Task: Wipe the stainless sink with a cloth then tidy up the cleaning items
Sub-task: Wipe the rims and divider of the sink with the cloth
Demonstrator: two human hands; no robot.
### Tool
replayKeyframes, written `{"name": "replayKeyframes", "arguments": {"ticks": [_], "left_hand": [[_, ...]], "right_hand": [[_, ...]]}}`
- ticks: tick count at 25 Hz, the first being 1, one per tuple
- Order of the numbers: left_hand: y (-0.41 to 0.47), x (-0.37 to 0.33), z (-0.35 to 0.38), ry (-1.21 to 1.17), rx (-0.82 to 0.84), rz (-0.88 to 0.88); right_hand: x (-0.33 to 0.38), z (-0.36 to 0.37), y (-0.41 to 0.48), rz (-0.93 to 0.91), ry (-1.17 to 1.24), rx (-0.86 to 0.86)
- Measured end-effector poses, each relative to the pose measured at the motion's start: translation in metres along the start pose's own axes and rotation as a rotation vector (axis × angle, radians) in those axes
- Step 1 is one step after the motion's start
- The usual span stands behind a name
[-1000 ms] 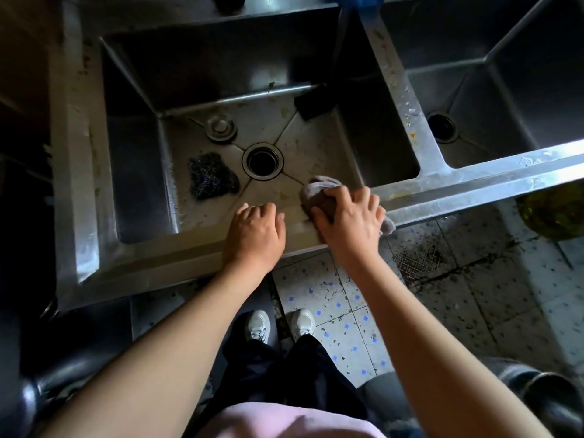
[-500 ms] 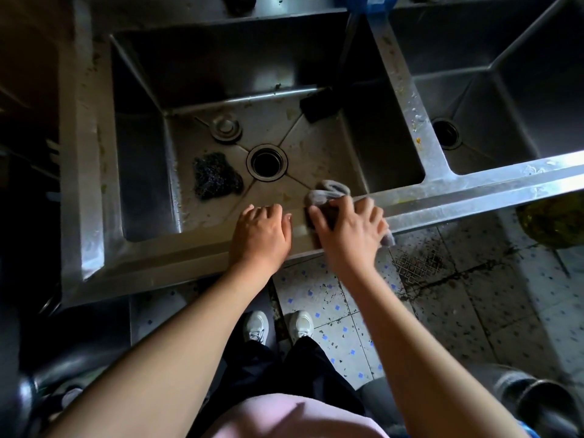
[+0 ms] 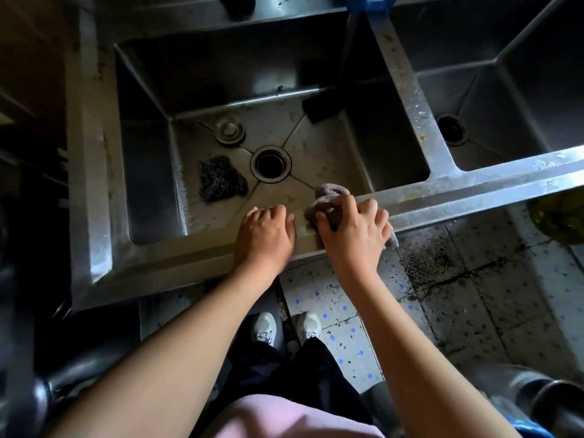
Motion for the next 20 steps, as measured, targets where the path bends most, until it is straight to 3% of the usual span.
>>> {"name": "replayKeyframes", "arguments": {"ticks": [6,20], "left_hand": [[0.001,0.000,-0.002,0.005,-0.019,0.012],[0.000,0.001,-0.001,0.008,-0.012,0.008]], "right_hand": [[0.008,0.001,0.014,0.004,-0.112,0.032],[0.008,0.010,0.006,0.091,-0.065,-0.041]]}}
Point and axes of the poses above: each hand's wrist, its own y-axis towards the middle knuckle, its own z-axis out of the palm, x = y × z, the point moved 3 cm from there along y, towards the middle knuckle, and after that the axes turned 6 degrees about x, right-handed, at the moved point
